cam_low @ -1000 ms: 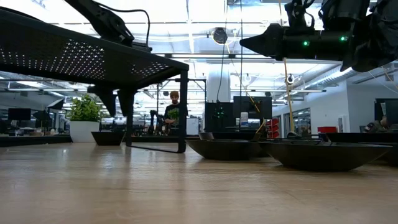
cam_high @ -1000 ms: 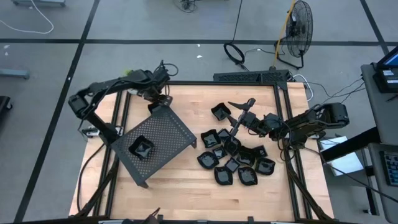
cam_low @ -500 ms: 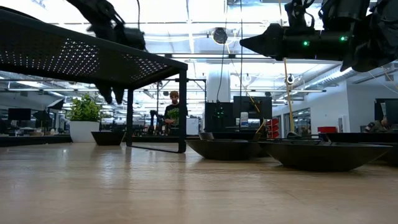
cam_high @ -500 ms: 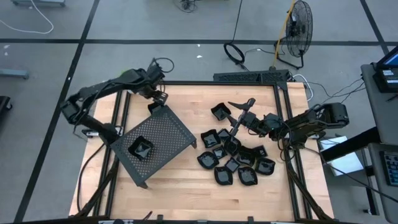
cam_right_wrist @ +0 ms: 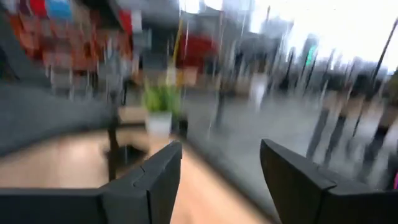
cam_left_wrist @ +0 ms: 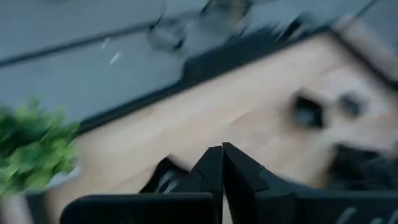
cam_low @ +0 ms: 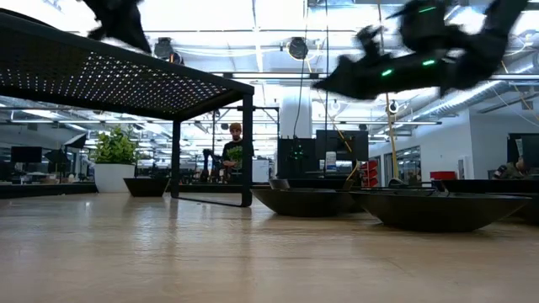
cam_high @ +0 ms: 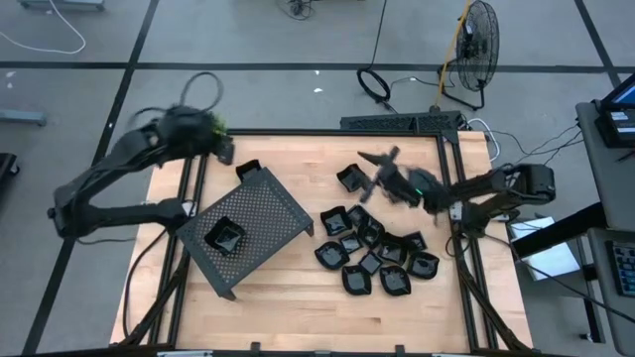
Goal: Pick & Place Mini shaped plates
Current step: Stack the distorted square plate on top of the distorted square plate on the shelf
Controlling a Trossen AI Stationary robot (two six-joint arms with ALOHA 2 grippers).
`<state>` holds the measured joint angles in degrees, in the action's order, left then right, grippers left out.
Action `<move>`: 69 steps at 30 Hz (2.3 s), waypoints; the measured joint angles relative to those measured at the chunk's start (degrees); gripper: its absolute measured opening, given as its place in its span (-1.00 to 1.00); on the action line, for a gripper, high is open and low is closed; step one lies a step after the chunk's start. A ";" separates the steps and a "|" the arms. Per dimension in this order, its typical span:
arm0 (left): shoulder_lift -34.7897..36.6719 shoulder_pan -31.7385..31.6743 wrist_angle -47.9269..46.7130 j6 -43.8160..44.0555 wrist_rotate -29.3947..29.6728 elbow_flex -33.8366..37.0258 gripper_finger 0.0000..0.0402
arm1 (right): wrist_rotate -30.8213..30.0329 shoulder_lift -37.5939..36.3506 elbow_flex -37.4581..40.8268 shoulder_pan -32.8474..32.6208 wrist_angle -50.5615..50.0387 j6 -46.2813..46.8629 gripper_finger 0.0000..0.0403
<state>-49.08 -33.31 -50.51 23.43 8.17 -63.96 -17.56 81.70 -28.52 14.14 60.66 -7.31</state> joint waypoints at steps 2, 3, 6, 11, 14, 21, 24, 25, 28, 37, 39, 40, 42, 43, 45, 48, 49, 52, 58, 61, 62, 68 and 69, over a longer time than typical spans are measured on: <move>3.47 2.05 2.97 0.71 -0.08 0.00 -0.93 | 10.09 0.87 -7.62 5.16 -15.61 3.37 -0.06; 4.79 2.89 4.05 0.93 -0.07 0.00 -0.91 | 15.74 2.31 -12.46 7.29 -21.77 3.90 -0.10; 7.62 4.82 6.54 0.91 -0.05 -0.03 -0.91 | 29.58 7.08 -25.94 11.55 -32.43 3.59 -0.22; 8.41 6.25 7.50 -0.76 -0.03 -0.11 -0.98 | 40.07 20.43 -54.72 12.44 -54.51 0.41 -0.22; 7.76 6.35 7.50 -1.99 -0.07 -0.09 -0.93 | 41.60 30.87 -68.81 9.87 -63.89 -2.91 -0.12; 6.50 6.46 5.83 -2.78 -1.40 -0.09 -0.80 | 28.92 42.40 -77.68 5.29 -64.53 -9.77 0.06; 6.17 6.44 2.35 -2.78 -1.00 0.14 -0.79 | 18.60 42.08 -76.94 4.93 -67.43 -12.98 0.04; 6.19 6.44 1.31 -2.73 -0.46 0.68 -0.79 | 16.72 41.56 -76.58 4.96 -69.68 -12.97 0.03; 6.34 6.44 -2.29 -1.43 1.96 3.71 -0.79 | 16.97 39.23 -73.22 4.95 -75.45 -11.46 -0.04; 6.33 6.40 -4.51 4.05 8.02 16.29 -0.79 | 23.77 31.09 -50.69 5.00 -59.52 -7.31 -0.31; 6.26 6.37 -4.45 4.97 8.57 18.11 -0.79 | 25.39 28.61 -45.25 5.01 -55.25 -5.68 -0.37; 6.30 6.33 -4.20 5.73 9.00 19.00 -0.79 | 26.13 27.64 -42.68 4.99 -53.23 -4.73 -0.40; 6.32 6.17 -4.14 6.85 11.13 20.65 -0.79 | 28.44 25.94 -37.78 4.61 -47.20 -3.40 -0.47; 6.30 5.97 -4.14 7.19 11.85 21.43 -0.79 | 30.07 25.07 -35.51 4.36 -44.63 -2.85 -0.51; 6.23 5.26 -3.51 7.87 12.72 22.96 -0.79 | 32.86 24.49 -32.30 3.70 -37.06 -1.67 -0.59; 5.91 3.52 -3.53 10.26 13.23 24.75 -0.79 | 34.38 24.19 -29.36 2.68 -31.36 -0.69 -0.71; 5.74 2.76 -3.40 11.20 13.52 25.39 -0.79 | 34.24 24.28 -29.11 2.35 -30.68 -0.84 -0.75; 4.47 0.19 -2.52 13.39 13.73 27.57 -0.79 | 34.26 24.27 -28.96 1.81 -30.37 -1.14 -0.85; -1.15 -6.04 5.78 11.44 1.92 31.46 -0.79 | 34.26 24.24 -28.95 1.47 -30.18 -0.88 -0.97; -5.43 -9.59 10.28 9.59 -3.91 32.04 -0.79 | 34.24 24.26 -28.95 1.49 -30.37 -0.75 -0.99; -6.97 -10.78 11.38 9.35 -4.36 31.99 -0.79 | 34.24 24.26 -28.95 1.49 -30.45 -0.66 -0.99; -15.77 -18.29 15.04 6.84 -9.54 31.93 -0.79 | 34.24 24.26 -28.95 1.47 -30.98 -0.42 -0.99; -17.25 -19.20 15.29 6.56 -10.61 31.93 -0.79 | 34.24 24.26 -28.95 1.48 -30.97 -0.44 -0.99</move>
<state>-66.33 -52.52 -35.22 29.99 -2.45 -32.03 16.69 105.95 -57.47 15.63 29.68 -7.75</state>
